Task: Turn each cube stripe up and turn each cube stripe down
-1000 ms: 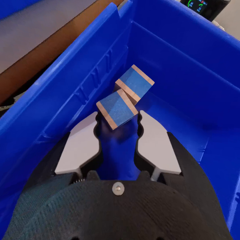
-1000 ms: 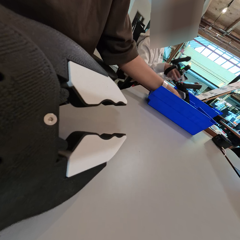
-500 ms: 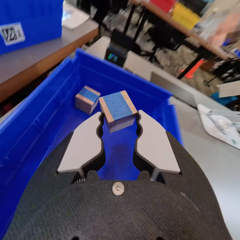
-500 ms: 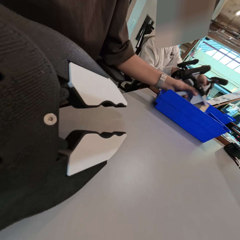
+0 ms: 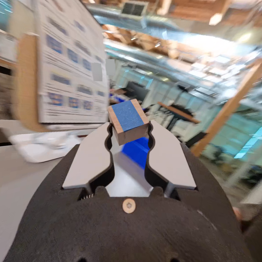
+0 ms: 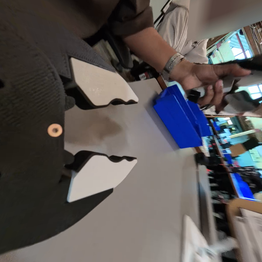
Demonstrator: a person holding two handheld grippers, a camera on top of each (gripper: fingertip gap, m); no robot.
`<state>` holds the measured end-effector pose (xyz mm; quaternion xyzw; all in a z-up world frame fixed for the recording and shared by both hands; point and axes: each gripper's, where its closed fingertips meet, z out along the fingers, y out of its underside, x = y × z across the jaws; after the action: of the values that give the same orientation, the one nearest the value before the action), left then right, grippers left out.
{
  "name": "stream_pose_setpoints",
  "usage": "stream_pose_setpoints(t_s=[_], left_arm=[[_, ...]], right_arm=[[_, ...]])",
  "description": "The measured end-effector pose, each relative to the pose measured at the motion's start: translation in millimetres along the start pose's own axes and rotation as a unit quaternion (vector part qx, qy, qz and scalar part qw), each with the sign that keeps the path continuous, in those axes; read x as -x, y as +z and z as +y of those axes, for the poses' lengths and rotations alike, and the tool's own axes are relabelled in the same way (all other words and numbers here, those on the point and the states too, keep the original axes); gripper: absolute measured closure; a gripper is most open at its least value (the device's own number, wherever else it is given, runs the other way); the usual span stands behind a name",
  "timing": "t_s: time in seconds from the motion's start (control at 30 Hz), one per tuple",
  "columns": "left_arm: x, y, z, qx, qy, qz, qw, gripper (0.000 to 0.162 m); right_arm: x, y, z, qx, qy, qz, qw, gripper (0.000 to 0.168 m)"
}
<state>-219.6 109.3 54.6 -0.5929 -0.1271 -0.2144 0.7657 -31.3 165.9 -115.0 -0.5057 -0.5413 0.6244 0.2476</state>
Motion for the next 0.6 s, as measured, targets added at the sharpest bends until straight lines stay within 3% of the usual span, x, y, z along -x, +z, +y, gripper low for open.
stream_pose_setpoints(t_s=[0.13, 0.23, 0.4, 0.6], left_arm=[[-52.0, 34.3, 46.6, -0.046, -0.184, 0.140, 0.972, 0.113], [-58.2, 48.0, 98.2, -0.026, -0.296, 0.166, 0.940, 0.113], [-63.9, 56.1, 183.7, 0.024, -0.407, 0.183, 0.895, 0.113], [-104.7, 62.4, 196.4, 0.056, -0.440, 0.264, 0.857, 0.113]], right_arm=[[-0.8, -18.5, -30.1, -0.073, -0.144, 0.042, 0.986, 0.098], [0.4, -29.3, -45.5, -0.108, -0.195, 0.066, 0.973, 0.100], [3.1, -35.0, -53.4, -0.141, -0.238, 0.079, 0.958, 0.109], [0.1, -25.2, -41.1, -0.096, -0.312, 0.109, 0.939, 0.111]])
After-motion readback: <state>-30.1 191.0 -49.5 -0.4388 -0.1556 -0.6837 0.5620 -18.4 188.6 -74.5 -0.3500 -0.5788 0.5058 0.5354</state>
